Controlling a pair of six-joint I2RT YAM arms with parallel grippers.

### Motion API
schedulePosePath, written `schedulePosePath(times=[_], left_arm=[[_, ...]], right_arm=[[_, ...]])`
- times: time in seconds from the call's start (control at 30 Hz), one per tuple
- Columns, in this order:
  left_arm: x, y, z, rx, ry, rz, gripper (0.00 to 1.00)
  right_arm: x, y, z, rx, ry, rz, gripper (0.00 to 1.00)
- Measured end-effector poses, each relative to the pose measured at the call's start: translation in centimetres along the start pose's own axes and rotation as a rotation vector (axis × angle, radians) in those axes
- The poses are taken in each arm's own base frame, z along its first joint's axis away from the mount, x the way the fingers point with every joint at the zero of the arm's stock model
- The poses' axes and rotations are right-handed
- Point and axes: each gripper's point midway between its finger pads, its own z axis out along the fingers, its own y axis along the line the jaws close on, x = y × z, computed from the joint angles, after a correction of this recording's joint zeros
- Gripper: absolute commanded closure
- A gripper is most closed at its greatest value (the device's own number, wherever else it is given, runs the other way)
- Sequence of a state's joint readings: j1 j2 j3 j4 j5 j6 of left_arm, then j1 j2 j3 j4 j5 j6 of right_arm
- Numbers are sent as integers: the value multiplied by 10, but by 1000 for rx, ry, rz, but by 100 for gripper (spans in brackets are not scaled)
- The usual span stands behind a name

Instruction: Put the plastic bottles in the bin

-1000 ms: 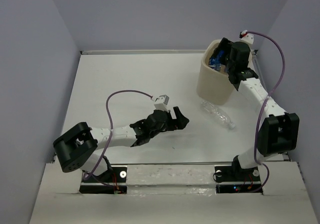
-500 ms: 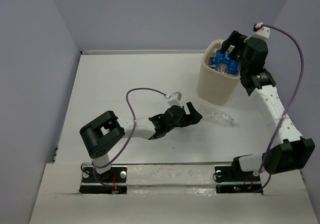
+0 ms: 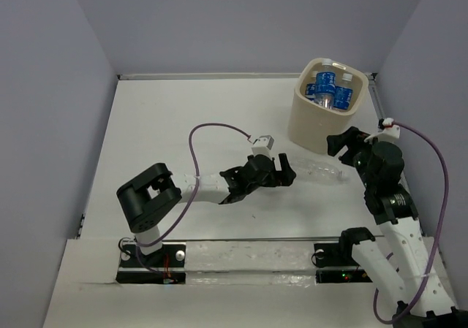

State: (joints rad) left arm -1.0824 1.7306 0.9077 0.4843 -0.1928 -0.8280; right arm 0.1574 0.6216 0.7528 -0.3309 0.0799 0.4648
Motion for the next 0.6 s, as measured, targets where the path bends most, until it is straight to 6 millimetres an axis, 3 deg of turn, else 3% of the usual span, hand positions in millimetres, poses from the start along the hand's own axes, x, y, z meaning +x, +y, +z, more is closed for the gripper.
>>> schedulePosePath(times=[0.13, 0.23, 0.37, 0.43, 0.47, 0.6], left_arm=[[1, 12, -14, -30, 2, 68, 1], [-10, 19, -44, -32, -27, 100, 1], [-43, 12, -97, 29, -131, 122, 1], [-62, 3, -124, 74, -197, 121, 1], [-72, -1, -136, 96, -230, 125, 1], [-101, -7, -177, 144, -343, 133, 1]], right_arm=[[46, -19, 5, 45, 141, -16, 20], [79, -24, 9, 43, 277, -25, 16], [102, -23, 11, 28, 382, -36, 11], [115, -20, 12, 20, 429, -54, 5], [123, -17, 13, 12, 460, -72, 0], [163, 4, 11, -54, 597, -211, 0]])
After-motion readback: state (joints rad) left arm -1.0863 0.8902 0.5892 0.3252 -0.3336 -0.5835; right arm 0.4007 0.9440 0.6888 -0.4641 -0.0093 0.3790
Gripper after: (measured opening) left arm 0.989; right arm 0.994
